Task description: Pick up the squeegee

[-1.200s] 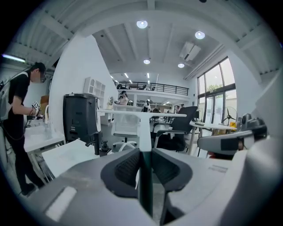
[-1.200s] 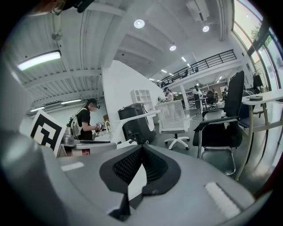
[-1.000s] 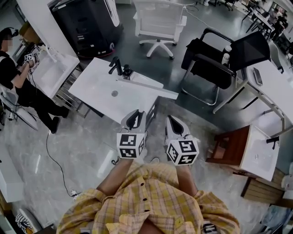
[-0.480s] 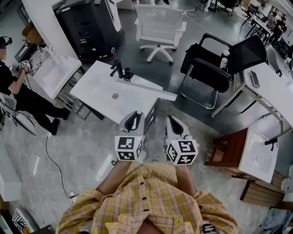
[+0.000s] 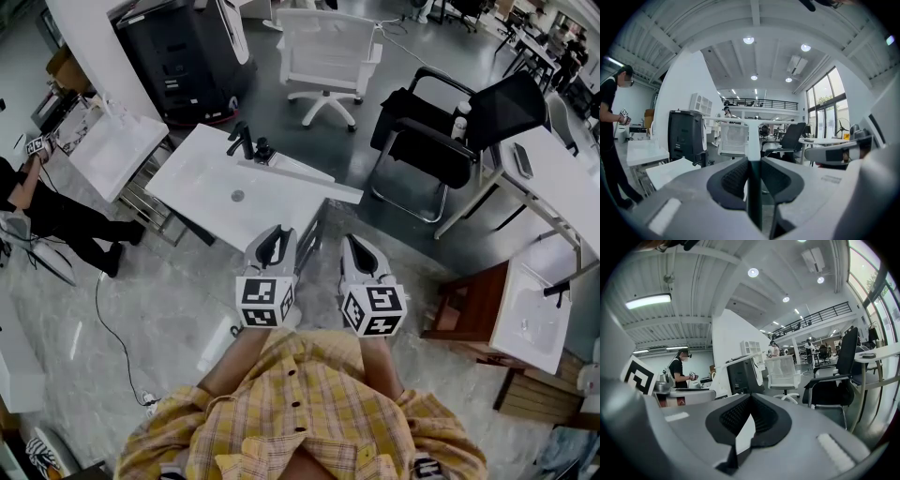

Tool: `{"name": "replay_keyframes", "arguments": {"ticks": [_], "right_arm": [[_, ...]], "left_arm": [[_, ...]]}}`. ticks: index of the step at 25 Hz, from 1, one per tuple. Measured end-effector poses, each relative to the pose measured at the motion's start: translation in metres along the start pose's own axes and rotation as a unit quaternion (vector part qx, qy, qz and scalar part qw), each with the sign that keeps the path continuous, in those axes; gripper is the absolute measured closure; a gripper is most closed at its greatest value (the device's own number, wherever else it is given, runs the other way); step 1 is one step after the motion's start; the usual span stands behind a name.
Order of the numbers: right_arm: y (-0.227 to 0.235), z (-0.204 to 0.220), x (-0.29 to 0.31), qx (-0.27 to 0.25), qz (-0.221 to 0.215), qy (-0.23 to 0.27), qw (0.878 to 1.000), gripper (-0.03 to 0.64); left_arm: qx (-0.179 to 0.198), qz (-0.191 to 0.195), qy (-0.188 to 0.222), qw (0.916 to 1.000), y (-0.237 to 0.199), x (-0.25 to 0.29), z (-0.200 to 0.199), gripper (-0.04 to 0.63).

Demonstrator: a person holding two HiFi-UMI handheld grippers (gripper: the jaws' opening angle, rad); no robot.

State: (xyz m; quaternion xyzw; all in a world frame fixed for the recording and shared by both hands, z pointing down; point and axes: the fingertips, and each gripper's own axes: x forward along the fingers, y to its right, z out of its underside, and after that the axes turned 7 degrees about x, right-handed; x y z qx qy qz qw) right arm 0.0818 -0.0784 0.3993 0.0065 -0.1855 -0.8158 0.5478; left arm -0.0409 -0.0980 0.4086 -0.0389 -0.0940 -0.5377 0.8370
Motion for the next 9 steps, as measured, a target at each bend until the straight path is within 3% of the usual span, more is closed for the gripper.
{"name": "replay_keyframes", "arguments": {"ticks": [9], "right_arm": [[0.0053,-0.0025,-0.0024,-0.003,0.005,0.002,1.0,0.618]], "left_arm": [[-0.001,0.004,0.0,1.0,0.0049,0.0028,-0.0001,0.505]]}}
